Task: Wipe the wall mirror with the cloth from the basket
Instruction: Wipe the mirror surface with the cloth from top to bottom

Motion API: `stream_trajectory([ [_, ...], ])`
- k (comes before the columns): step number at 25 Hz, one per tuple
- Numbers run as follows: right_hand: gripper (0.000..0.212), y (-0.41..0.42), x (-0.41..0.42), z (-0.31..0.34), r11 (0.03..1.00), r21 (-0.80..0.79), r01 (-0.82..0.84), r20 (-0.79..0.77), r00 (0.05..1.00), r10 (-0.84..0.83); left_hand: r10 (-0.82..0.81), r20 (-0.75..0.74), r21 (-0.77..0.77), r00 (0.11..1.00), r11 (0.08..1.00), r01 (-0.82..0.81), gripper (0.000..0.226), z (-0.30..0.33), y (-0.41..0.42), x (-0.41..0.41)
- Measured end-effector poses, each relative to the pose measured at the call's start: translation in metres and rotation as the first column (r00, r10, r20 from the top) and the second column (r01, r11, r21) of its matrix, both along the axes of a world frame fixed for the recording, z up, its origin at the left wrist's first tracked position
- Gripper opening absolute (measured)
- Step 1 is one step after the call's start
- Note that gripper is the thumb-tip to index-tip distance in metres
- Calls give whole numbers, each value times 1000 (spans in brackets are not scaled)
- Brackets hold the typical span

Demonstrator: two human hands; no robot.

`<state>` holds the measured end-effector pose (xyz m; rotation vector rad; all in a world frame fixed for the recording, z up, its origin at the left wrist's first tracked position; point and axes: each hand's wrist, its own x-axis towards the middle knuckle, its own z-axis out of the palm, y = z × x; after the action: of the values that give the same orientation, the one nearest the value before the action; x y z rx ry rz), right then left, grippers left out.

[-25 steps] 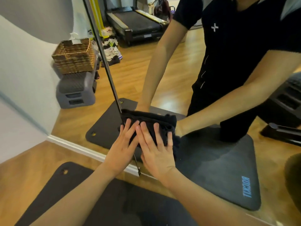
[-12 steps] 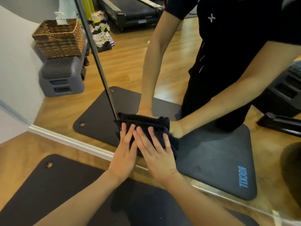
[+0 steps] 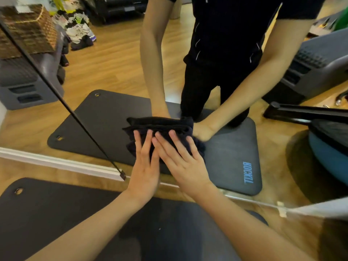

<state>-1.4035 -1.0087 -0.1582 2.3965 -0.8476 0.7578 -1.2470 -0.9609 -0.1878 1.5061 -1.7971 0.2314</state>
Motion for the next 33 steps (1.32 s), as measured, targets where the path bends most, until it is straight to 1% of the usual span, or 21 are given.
stream_trajectory([
  [2,60,-2,-50,1,1000,-10,19,2,1000,-19,-20,-20,-11,1000,1000,19,100,1,-6,-50],
  [4,60,-3,-107,1,998,-22,59,-12,998,-60,-67,4,-30,998,997,67,103,0,-12,-105],
  [7,59,-4,-195,-1,992,-46,122,-36,992,-123,-181,16,-58,983,982,182,100,1,-19,-189],
  [9,58,-7,-245,-3,987,-58,147,-51,987,-150,-219,1,-34,976,975,219,102,4,-25,-236],
  [11,58,-7,-297,-7,984,-49,173,-30,984,-174,-243,-4,8,970,970,243,104,4,-28,-288],
  [13,64,-7,-349,-12,976,-37,214,-13,977,-215,-251,70,31,965,968,250,94,0,-32,-336],
  [15,79,-8,-400,-15,962,-40,269,-5,963,-269,-281,146,28,949,960,280,82,-1,-38,-381],
  [16,85,-10,-421,-16,958,-38,285,3,959,-285,-309,155,39,938,951,306,76,0,-42,-401],
  [18,84,-12,-455,-17,952,-34,305,21,952,-304,-346,162,62,924,938,340,62,2,-45,-435],
  [21,77,-18,-483,-32,947,-52,316,38,949,-314,-348,167,24,922,937,349,56,-12,-51,-463],
  [24,75,-24,-486,-57,940,-54,337,10,942,-337,-356,176,-35,918,929,368,55,-26,-59,-464],
  [28,73,-24,-486,-89,934,-7,357,34,934,-357,-373,193,-65,908,918,391,49,-50,-63,-461],
  [32,71,-14,-468,-138,908,44,417,-65,908,-414,-398,204,-46,895,909,415,56,-100,-61,-439],
  [33,71,-12,-460,-142,904,45,425,-61,905,-422,-413,207,-46,887,901,431,55,-104,-61,-432],
])
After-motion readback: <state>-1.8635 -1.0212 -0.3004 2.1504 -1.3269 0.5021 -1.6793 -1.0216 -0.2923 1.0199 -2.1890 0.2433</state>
